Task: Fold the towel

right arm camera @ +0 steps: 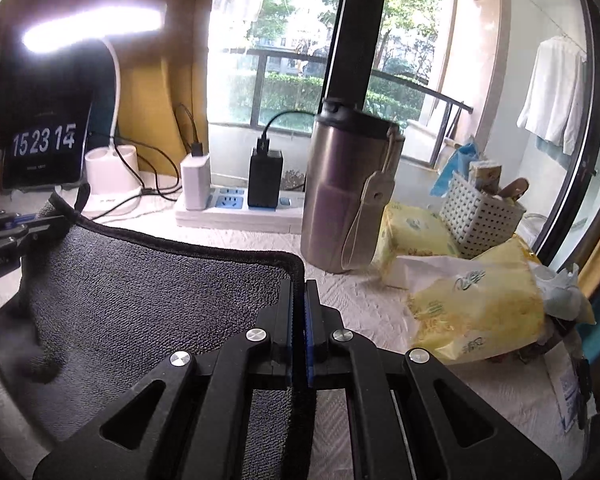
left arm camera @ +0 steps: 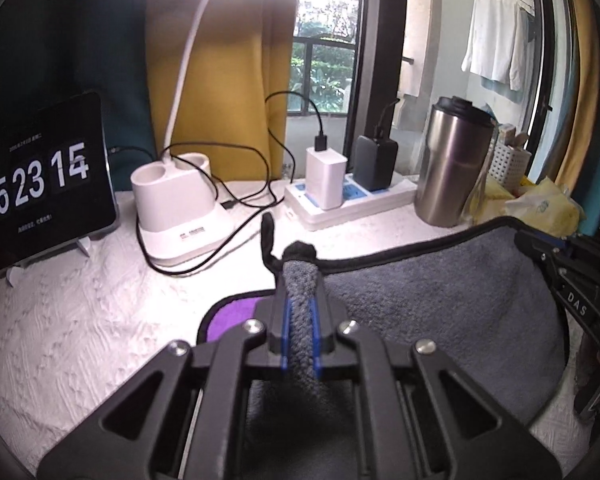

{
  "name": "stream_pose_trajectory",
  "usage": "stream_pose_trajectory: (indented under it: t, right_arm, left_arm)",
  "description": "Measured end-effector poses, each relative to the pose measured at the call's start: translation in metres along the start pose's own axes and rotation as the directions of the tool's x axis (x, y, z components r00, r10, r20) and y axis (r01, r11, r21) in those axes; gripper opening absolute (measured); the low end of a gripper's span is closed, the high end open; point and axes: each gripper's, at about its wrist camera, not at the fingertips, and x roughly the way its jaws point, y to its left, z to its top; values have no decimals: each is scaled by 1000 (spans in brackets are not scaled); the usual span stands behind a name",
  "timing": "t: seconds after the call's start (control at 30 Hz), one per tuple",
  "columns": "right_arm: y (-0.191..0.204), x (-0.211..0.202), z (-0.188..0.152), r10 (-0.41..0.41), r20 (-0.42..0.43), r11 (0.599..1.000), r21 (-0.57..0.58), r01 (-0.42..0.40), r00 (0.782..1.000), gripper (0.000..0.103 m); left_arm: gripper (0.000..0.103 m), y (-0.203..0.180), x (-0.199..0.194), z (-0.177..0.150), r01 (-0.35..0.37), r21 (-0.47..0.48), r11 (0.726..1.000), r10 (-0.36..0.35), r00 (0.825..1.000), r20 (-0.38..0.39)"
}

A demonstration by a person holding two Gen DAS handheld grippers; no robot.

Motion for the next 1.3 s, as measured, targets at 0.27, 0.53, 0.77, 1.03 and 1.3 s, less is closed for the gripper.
stream_pose_trajectory:
  t: [0.27,0.53,0.77,1.03,1.3]
  right_arm:
    - [0,31,-3,41,-68,999,3,-41,997,5]
    - [0,53,-4,33,-171,999,6,-33,985,5]
    - [5,70,-8,3,-257,1000,-19,-8,966,5]
    - [2,72,-9,-9,-265,1000,-8,7,964,20]
    - [-1,49,-7,-5,-220,1000,18,9,976,43]
  left_arm:
    - [10,8,40,-5,-25,-30,999,21,992,-126]
    - [19,6,59,-10,-41,-32,999,33,975,-220]
    - [62,19,53,-5,-97,-90,991,77,977,-199]
    - [80,23,34,-4,-121,-85,989,106,980,-168]
    - [80,23,12,-5,-123,-88,988,110,983,-144]
